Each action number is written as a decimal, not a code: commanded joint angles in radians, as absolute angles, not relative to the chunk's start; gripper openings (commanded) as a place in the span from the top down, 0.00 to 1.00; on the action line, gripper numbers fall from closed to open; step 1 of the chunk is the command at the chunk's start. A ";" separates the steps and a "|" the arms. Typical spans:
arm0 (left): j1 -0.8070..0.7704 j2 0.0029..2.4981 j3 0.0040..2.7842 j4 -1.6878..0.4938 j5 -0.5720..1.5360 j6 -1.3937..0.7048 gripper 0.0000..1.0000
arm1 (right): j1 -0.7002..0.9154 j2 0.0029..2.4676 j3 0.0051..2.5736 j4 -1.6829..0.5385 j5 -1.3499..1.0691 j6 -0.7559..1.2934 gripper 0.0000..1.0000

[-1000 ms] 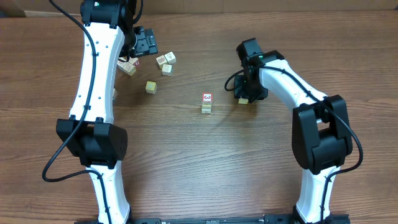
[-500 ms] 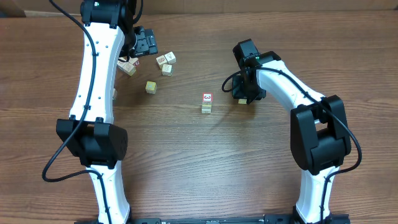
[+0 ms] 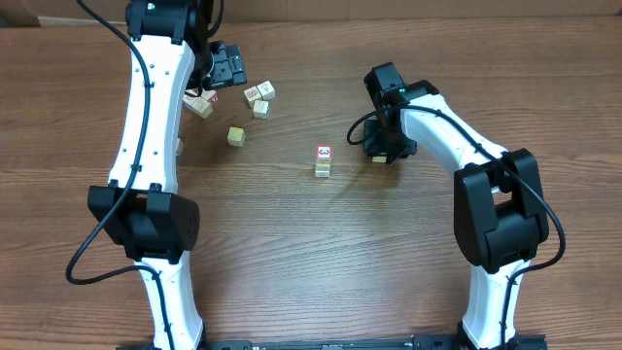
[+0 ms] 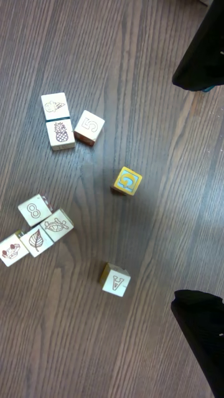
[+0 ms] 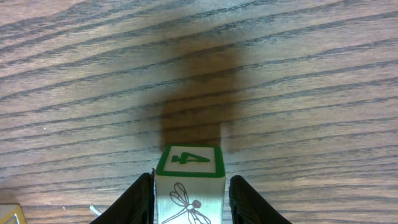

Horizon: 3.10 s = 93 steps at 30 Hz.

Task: Form a tower
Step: 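Lift the green 4 block off the table with the right gripper, then carry the green 4 block left over the tower top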

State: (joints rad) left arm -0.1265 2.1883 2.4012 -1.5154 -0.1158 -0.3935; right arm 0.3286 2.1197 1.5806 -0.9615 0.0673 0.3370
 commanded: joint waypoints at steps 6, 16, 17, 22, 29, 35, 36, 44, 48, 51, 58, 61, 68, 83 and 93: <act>-0.130 2.175 2.417 -1.514 -0.111 -0.407 0.00 | 0.329 2.123 1.571 -0.956 0.078 0.342 0.65; -0.130 2.175 2.417 -1.514 -0.111 -0.407 0.01 | 0.330 2.123 1.571 -0.955 0.078 0.368 0.65; -0.130 2.175 2.417 -1.514 -0.111 -0.407 0.01 | 0.331 2.123 1.571 -0.955 0.078 0.368 0.65; -0.130 2.175 2.417 -1.514 -0.111 -0.407 0.00 | 0.332 2.123 1.571 -0.955 0.078 0.368 0.64; -0.130 2.175 2.417 -1.514 -0.111 -0.407 0.00 | 0.342 2.123 1.570 -0.953 0.079 0.368 0.66; -0.130 2.175 2.417 -1.514 -0.111 -0.407 0.00 | 0.356 2.123 1.570 -0.946 0.113 0.374 0.66; -0.130 2.175 2.417 -1.514 -0.111 -0.407 0.00 | 0.356 2.123 1.570 -0.947 0.113 0.375 0.67; -0.130 2.175 2.417 -1.514 -0.111 -0.407 0.01 | 0.356 2.123 1.570 -0.953 0.128 0.375 0.68; -0.130 2.175 2.417 -1.514 -0.111 -0.407 0.00 | 0.356 2.126 1.570 -0.951 0.128 0.375 0.70; -0.130 2.175 2.417 -1.514 -0.111 -0.407 0.00 | 0.356 2.137 1.570 -0.949 0.128 0.375 0.70; -0.130 2.175 2.417 -1.514 -0.111 -0.407 0.00 | 0.356 2.149 1.570 -0.947 0.128 0.374 0.66; -0.130 2.175 2.417 -1.514 -0.111 -0.407 0.00 | 0.356 2.149 1.570 -0.947 0.128 0.375 0.67; -0.130 2.175 2.417 -1.514 -0.111 -0.407 0.00 | 0.356 2.149 1.570 -0.937 0.127 0.375 0.70; -0.130 2.175 2.417 -1.514 -0.111 -0.407 0.01 | 0.361 1.938 1.671 -1.107 0.084 0.397 0.76; -0.130 2.175 2.417 -1.514 -0.111 -0.407 0.01 | 0.361 1.868 1.670 -1.135 0.024 0.397 0.78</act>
State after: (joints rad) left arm -0.1265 2.1883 2.4012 -1.5154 -0.1158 -0.3935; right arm 0.3550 1.8767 1.6558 -1.1347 0.0406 0.3901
